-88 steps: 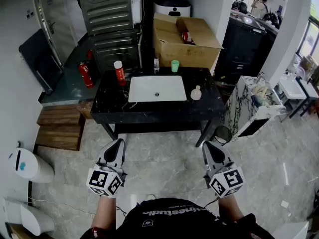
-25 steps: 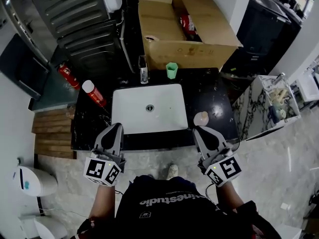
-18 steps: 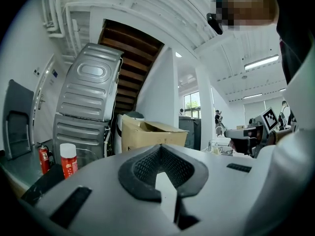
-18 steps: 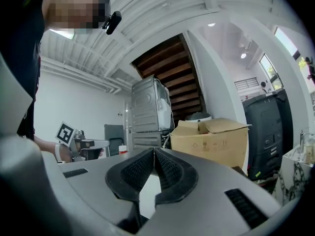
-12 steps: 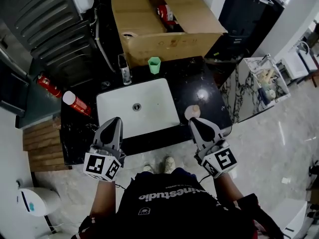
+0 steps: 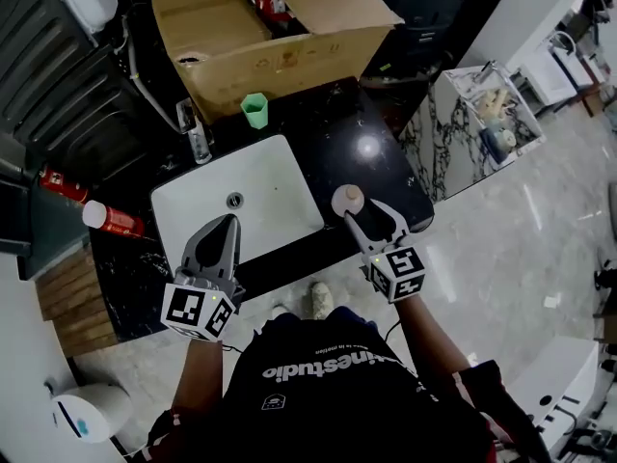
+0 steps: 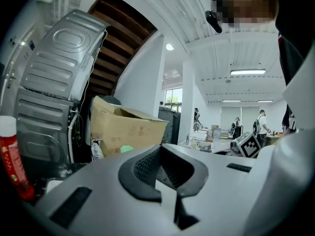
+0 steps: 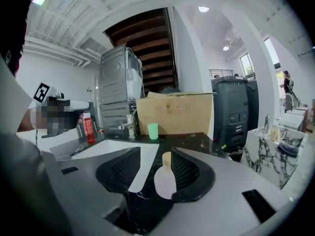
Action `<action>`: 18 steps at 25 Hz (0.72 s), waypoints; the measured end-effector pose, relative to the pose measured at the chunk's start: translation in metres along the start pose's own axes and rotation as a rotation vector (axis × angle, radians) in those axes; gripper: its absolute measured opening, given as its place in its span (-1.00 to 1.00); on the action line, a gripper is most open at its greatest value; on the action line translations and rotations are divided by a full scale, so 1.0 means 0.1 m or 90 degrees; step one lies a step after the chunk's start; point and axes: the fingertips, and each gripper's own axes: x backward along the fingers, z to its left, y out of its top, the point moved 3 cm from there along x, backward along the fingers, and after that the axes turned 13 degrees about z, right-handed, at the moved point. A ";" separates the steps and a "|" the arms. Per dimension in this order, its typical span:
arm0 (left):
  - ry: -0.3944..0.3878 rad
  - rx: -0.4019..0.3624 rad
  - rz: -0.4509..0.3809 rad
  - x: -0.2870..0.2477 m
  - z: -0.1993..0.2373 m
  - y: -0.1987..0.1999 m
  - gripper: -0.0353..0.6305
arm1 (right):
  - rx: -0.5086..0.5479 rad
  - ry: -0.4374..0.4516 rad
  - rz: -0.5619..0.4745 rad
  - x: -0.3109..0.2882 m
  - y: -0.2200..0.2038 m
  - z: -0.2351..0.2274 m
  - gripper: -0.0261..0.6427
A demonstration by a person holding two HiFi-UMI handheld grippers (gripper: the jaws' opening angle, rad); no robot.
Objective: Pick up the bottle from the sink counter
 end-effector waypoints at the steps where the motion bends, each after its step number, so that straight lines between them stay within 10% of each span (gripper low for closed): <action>1: -0.007 -0.007 0.010 -0.07 -0.02 -0.03 -0.85 | 0.002 -0.004 0.012 -0.09 -0.06 -0.04 -0.29; 18: -0.006 0.002 0.053 -0.42 0.15 -0.14 -0.85 | 0.033 -0.053 0.059 -0.86 -0.18 -0.36 -0.46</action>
